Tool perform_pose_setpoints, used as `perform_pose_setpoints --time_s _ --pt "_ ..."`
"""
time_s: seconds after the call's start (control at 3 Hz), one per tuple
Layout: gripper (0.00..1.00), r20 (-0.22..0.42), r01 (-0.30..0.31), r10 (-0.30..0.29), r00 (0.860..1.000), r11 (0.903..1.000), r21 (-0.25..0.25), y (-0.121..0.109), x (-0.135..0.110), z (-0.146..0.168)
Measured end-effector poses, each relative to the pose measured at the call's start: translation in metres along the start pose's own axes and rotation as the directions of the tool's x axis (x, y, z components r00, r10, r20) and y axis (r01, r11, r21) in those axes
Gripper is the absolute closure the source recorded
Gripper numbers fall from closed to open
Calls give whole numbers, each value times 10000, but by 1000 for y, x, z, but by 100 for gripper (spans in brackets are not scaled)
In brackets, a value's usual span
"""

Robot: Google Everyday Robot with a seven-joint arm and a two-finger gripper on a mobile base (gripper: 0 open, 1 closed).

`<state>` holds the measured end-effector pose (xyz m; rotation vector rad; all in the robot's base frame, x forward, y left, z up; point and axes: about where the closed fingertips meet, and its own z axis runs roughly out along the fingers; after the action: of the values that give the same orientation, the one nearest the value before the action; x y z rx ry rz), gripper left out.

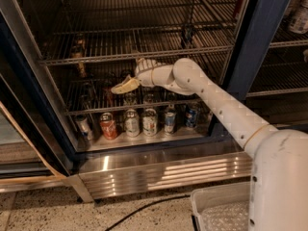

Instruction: Pick orange can from top shelf of fridge

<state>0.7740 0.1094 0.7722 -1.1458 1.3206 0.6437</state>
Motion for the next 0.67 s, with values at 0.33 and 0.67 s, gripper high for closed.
perform_pose_setpoints --time_s 0.33,0.67 --pt "0 69 -25 25 10000 10000 40 -10 -2 20" --pt "0 156 34 -28 9999 9993 -378 -15 -9 53"
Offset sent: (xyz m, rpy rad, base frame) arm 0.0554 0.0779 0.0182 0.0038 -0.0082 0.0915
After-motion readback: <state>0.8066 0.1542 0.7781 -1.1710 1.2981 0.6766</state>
